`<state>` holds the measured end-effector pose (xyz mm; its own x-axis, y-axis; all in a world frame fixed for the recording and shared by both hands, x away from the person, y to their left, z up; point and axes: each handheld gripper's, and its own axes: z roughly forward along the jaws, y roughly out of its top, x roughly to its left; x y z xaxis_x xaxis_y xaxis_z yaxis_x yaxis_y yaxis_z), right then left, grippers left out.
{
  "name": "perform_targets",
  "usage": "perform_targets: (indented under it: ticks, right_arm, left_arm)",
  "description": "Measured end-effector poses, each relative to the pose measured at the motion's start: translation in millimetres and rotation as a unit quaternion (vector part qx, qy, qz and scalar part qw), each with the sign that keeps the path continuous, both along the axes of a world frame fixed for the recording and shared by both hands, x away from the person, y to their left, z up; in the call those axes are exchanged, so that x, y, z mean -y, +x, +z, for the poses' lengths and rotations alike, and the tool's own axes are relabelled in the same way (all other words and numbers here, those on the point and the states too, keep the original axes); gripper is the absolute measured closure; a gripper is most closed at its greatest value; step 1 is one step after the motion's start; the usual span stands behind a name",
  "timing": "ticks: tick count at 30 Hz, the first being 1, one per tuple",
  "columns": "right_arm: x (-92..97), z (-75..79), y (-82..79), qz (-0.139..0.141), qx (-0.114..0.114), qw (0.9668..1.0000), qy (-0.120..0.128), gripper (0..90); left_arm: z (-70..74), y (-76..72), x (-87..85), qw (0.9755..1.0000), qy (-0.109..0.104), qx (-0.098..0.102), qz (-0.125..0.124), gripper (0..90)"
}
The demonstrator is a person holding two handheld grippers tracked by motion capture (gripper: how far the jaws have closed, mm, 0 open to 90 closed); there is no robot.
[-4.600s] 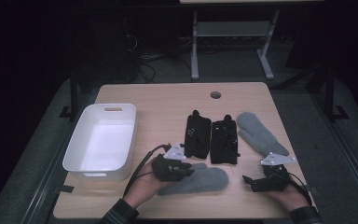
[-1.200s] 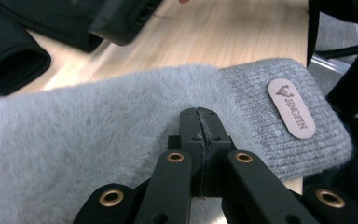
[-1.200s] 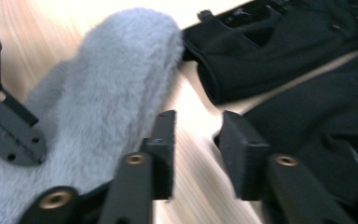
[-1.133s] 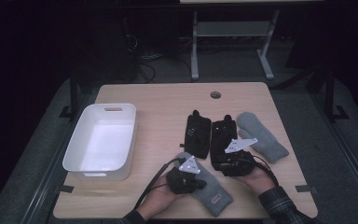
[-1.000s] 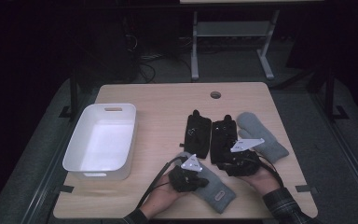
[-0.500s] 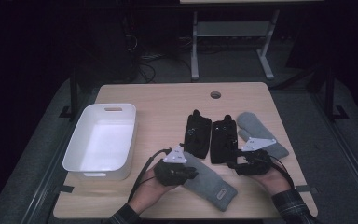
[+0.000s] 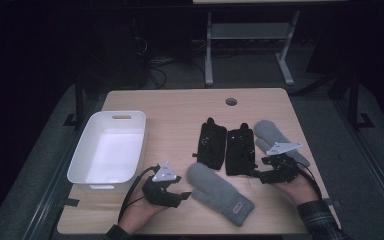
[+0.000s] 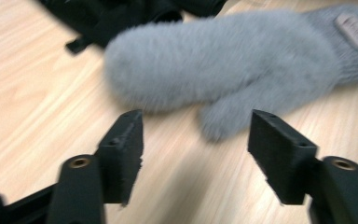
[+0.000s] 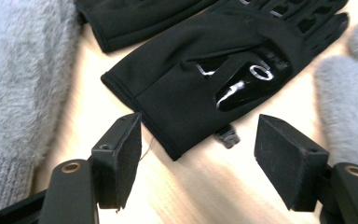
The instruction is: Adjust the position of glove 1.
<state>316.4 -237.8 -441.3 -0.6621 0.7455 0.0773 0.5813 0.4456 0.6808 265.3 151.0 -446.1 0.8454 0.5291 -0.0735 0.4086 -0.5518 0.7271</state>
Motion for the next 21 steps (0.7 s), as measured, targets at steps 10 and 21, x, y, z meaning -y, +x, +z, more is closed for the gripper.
perform_targets:
  ticks: [10,21]
  right_arm:
    - [19.7,13.5,14.3,-0.036,0.033,0.9988,0.0,39.1]
    - [50.2,9.3,43.3,-0.098,0.037,0.9945,-0.006,37.9]
  left_arm:
    - [-14.7,-13.3,-21.9,0.9996,0.022,0.015,0.014,18.3]
    - [-27.1,-11.4,-23.7,0.9991,0.039,0.019,0.001,12.8]
